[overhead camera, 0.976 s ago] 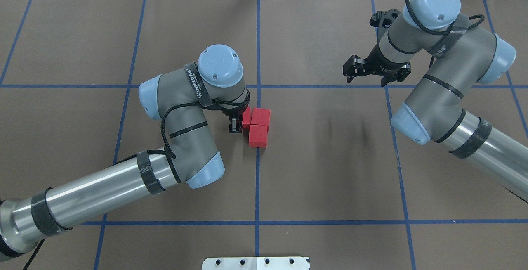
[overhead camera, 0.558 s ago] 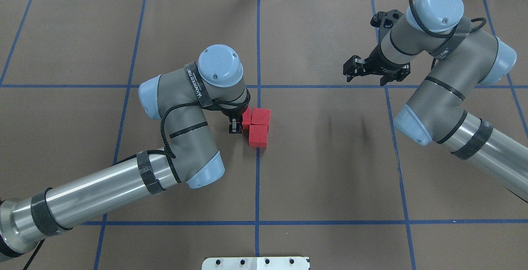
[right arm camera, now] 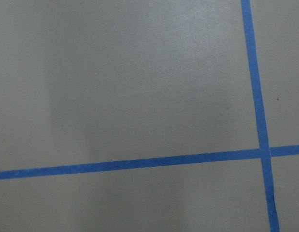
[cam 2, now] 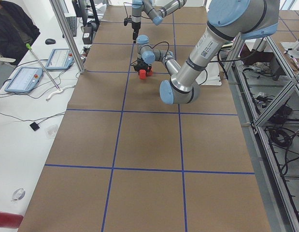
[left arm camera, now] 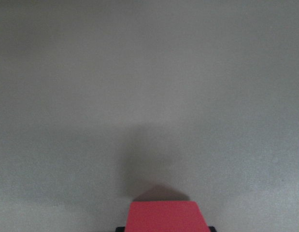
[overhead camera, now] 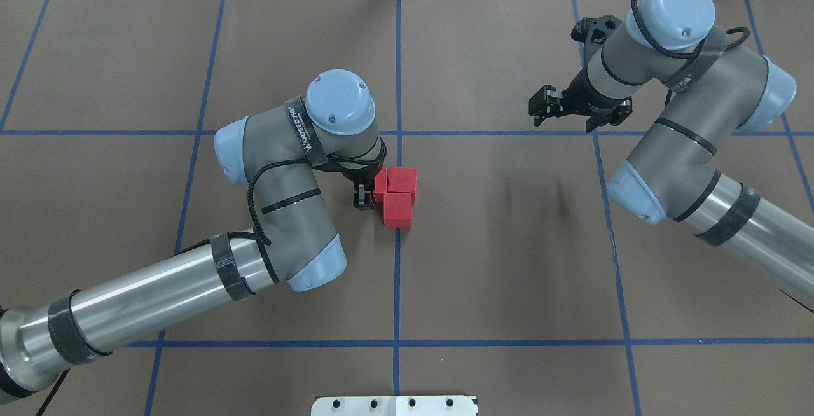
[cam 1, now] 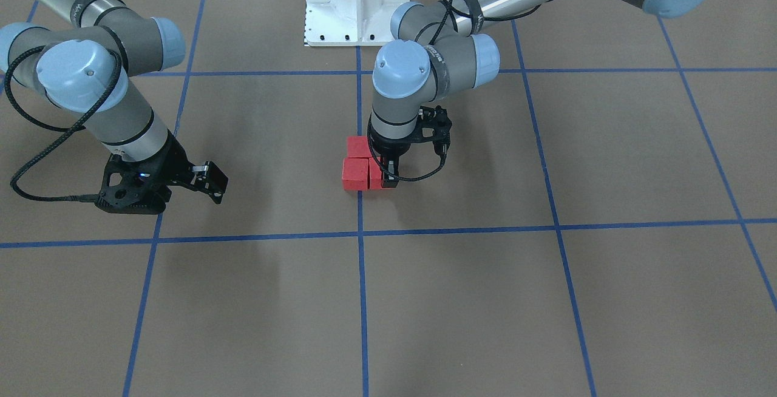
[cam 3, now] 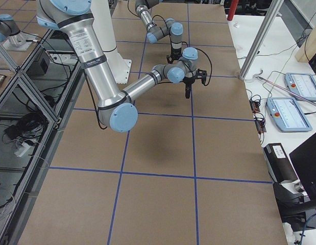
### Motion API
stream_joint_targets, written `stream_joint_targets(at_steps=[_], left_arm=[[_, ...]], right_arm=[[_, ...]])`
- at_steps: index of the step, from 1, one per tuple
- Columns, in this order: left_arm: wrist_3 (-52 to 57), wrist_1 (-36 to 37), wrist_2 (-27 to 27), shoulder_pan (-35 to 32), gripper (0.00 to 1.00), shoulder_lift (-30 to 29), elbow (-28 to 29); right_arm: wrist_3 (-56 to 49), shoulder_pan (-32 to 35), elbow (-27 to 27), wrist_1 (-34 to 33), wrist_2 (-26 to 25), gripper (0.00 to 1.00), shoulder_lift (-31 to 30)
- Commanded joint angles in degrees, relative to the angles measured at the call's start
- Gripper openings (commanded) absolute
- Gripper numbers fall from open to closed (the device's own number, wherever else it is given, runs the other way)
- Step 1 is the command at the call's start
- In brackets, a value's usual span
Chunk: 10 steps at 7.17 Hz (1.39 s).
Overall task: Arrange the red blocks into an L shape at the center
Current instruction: 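Nudge the held red cube against the pair with the left gripper, then open the left gripper and release the red cube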
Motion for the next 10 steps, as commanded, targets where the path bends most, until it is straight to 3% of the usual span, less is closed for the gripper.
stream_joint_targets(at_steps=[1,5,8,10], left_arm=[[0.3,-0.1,-0.3,0.1,1.0,0.0,0.0],[0.9,1.7,-3.6,-0.5,1.0,0.4,-2.1],[1.2,8.0,-4.2,-0.2,1.0,9.1,-17.4],[10.2,9.7,-4.2,-0.4,1.0,16.0,-24.0]], right_arm=[[0.1,0.0,0.0,0.0,0.0,0.99,0.0],[0.2,0.0,0.0,0.0,0.0,0.99,0.1],[0.2,0.9,0.1,0.0,0.0,0.99,0.2],[-0.5,2.1,0.2,0.0,0.4,0.99,0.2]])
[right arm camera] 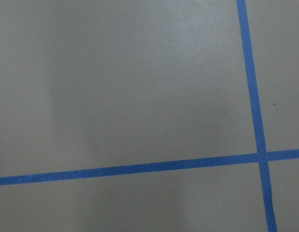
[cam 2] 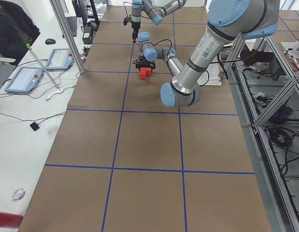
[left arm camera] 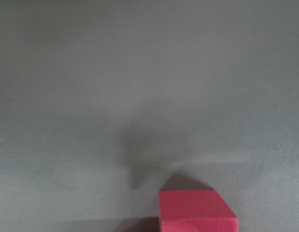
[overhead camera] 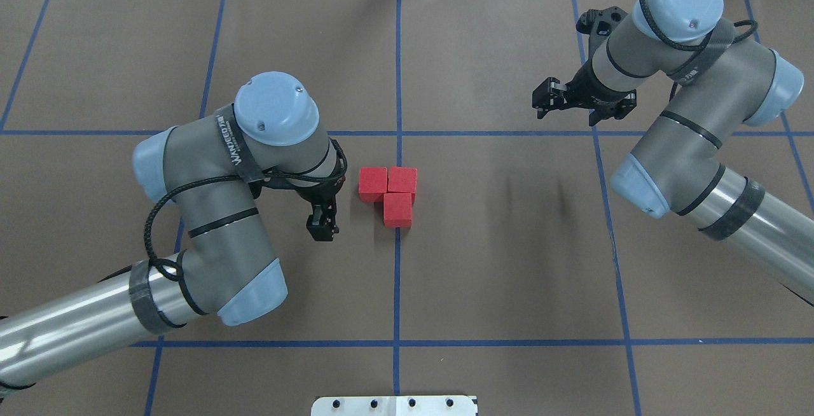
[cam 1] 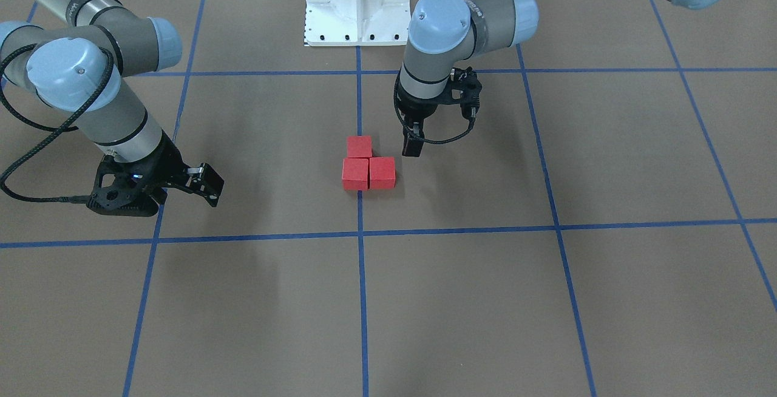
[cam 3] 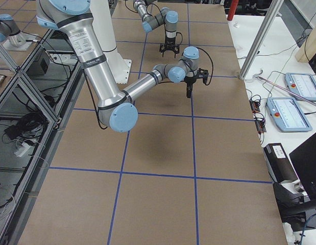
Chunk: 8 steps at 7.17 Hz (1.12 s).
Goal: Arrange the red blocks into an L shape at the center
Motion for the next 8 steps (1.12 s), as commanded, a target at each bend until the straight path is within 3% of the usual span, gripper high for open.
stream_joint_targets(at_steps=[1,2,5,6,8], left_arm=[[14.0,1.1,0.1,-0.1,1.0,13.0,-11.3],[25.0,-0.8,0.5,-0.2,1.0,20.5,-15.4],[43.5,-13.5,0.1,-8.8,1.0,33.3,-15.1],[50.6,-16.0,-1.0,-12.6,1.0,36.7,-15.0],[69.6,-16.0,-12.7,-25.9,1.0,41.5,-14.2]], right_arm=[[-0.8,2.2,0.0,0.0,1.0,0.99,-0.1],[-0.8,4.2,-0.1,-0.1,2.9,0.99,-0.3],[-10.3,11.8,-0.8,-0.5,7.8,0.99,-3.2],[-16.1,16.2,-3.3,-0.5,10.7,0.99,-3.9],[-29.6,24.1,-10.4,-0.6,16.2,0.99,-4.0]])
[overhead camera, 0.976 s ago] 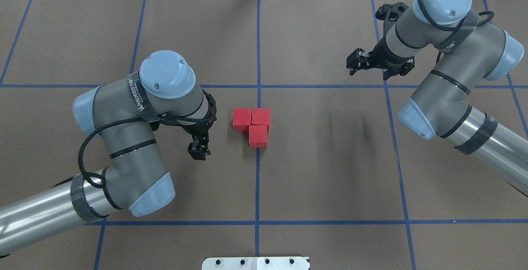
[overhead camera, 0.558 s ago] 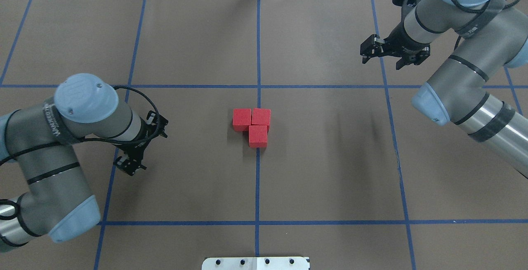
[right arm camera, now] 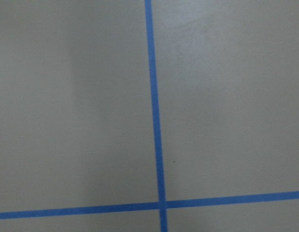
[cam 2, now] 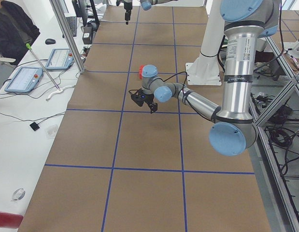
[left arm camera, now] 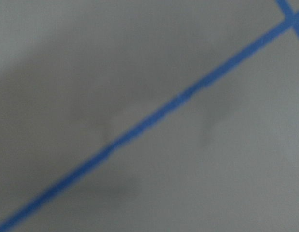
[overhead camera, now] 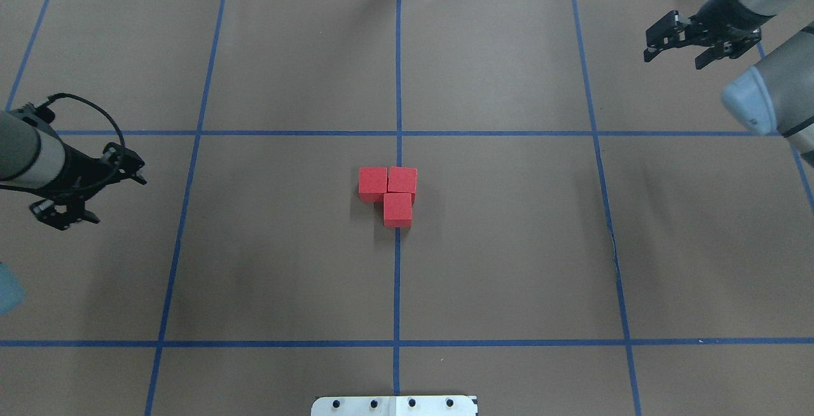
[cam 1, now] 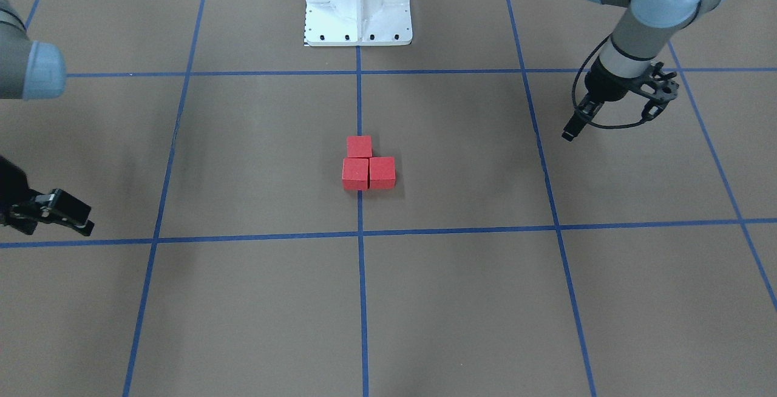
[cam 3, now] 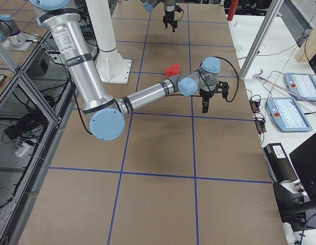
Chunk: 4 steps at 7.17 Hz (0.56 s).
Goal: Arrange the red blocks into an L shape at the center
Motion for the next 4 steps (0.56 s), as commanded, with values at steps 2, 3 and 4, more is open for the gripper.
stream_joint_targets(at_steps=[2,3,4], left_arm=[[38.4,-0.5,-14.3,-22.6,1.0,5.8,7.2],[52.8,-0.5,-17.0,-29.3,1.0,5.7,12.5],[64.3,0.1,-17.1,-33.6,1.0,5.1,15.7]], right_arm=[[-13.4,8.0,-7.7,-0.2,3.6,0.99,0.3],[-14.4,8.6,-8.3,-0.2,3.6,0.99,0.3],[-15.0,9.0,-8.5,-0.2,3.6,0.99,0.4]])
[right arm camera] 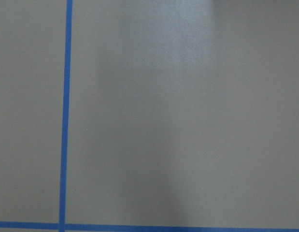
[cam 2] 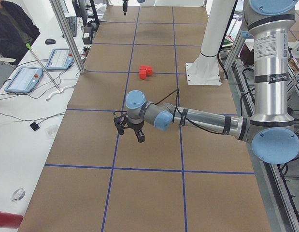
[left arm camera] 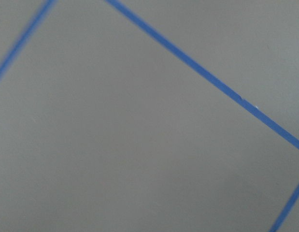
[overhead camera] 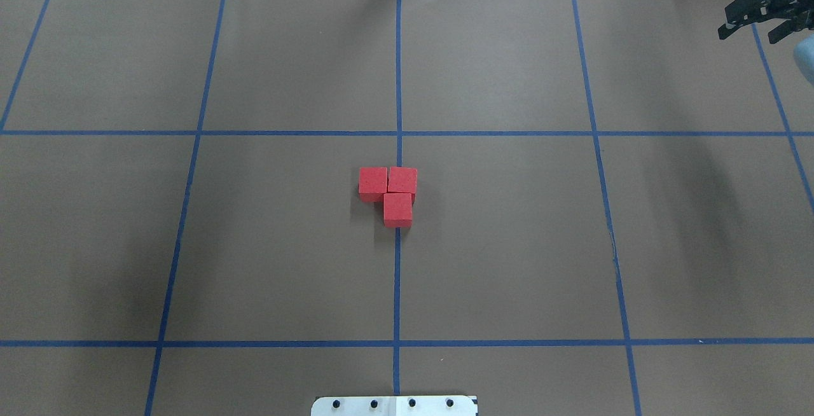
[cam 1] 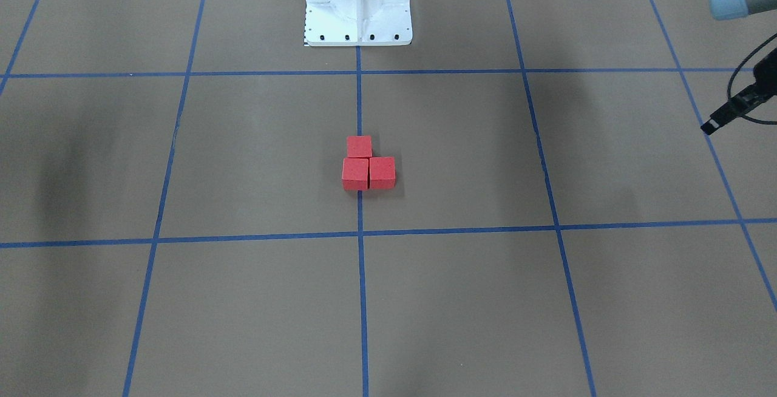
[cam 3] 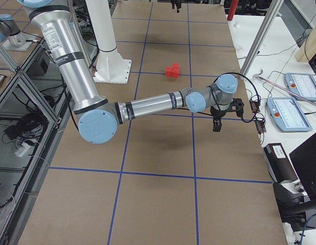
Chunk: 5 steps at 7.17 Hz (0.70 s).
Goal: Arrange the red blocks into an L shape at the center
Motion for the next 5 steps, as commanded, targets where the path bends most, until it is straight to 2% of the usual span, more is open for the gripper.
stream_joint_targets(at_steps=[1,2,3,5], left_arm=[[20.7,0.6,-1.5,-9.2,1.0,-1.3,5.3],[21.8,1.5,-1.6,-10.1,1.0,-3.0,5.5],[22.8,6.1,-1.6,-10.4,1.0,-6.1,6.1],[32.5,16.7,-1.4,-13.1,1.0,-11.1,6.2]], right_arm=[[-1.7,0.9,-0.6,0.0,0.3,0.99,0.1],[-2.2,1.4,-1.0,-0.1,1.1,0.99,0.0],[-5.6,2.2,-2.6,-0.2,2.2,0.99,0.1],[-9.4,3.4,-5.3,-0.2,3.1,0.99,0.8]])
